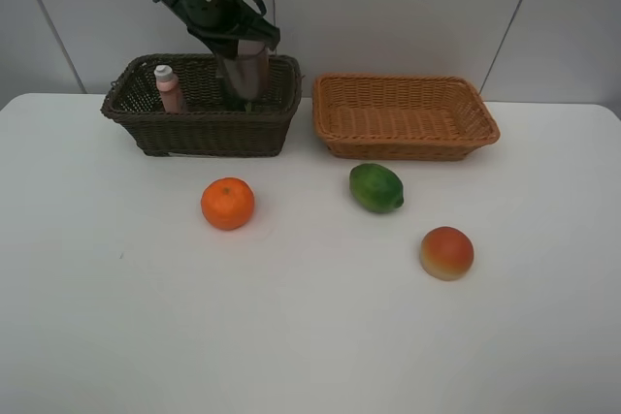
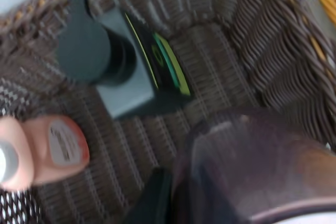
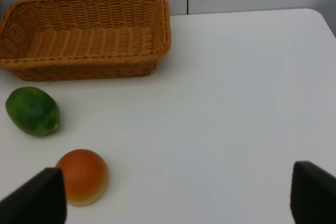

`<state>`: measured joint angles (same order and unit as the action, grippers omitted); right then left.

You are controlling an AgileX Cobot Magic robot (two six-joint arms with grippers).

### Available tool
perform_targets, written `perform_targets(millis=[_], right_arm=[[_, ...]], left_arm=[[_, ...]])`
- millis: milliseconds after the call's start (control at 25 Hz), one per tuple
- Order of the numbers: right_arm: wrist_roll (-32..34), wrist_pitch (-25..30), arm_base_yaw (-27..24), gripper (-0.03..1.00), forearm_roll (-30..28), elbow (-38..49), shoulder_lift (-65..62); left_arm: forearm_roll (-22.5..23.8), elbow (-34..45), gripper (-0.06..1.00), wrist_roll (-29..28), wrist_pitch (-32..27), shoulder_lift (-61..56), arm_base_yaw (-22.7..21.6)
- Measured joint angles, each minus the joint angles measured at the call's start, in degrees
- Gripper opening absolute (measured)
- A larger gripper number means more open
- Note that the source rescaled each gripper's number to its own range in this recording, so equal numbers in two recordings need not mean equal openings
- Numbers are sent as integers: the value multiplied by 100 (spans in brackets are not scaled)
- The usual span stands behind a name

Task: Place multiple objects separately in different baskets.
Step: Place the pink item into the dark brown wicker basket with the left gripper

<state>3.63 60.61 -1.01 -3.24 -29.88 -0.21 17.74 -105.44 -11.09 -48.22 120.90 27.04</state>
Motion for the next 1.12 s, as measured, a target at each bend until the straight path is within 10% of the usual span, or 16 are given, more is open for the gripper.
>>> perform_targets(millis=[960,1120], right_arm=[[0,0,0,79,0,0,0],[0,0,0,79,0,0,0]], left_arm=[[-120,0,0,12,1286,851,-100],[-120,0,15,12,1311,851,-100]])
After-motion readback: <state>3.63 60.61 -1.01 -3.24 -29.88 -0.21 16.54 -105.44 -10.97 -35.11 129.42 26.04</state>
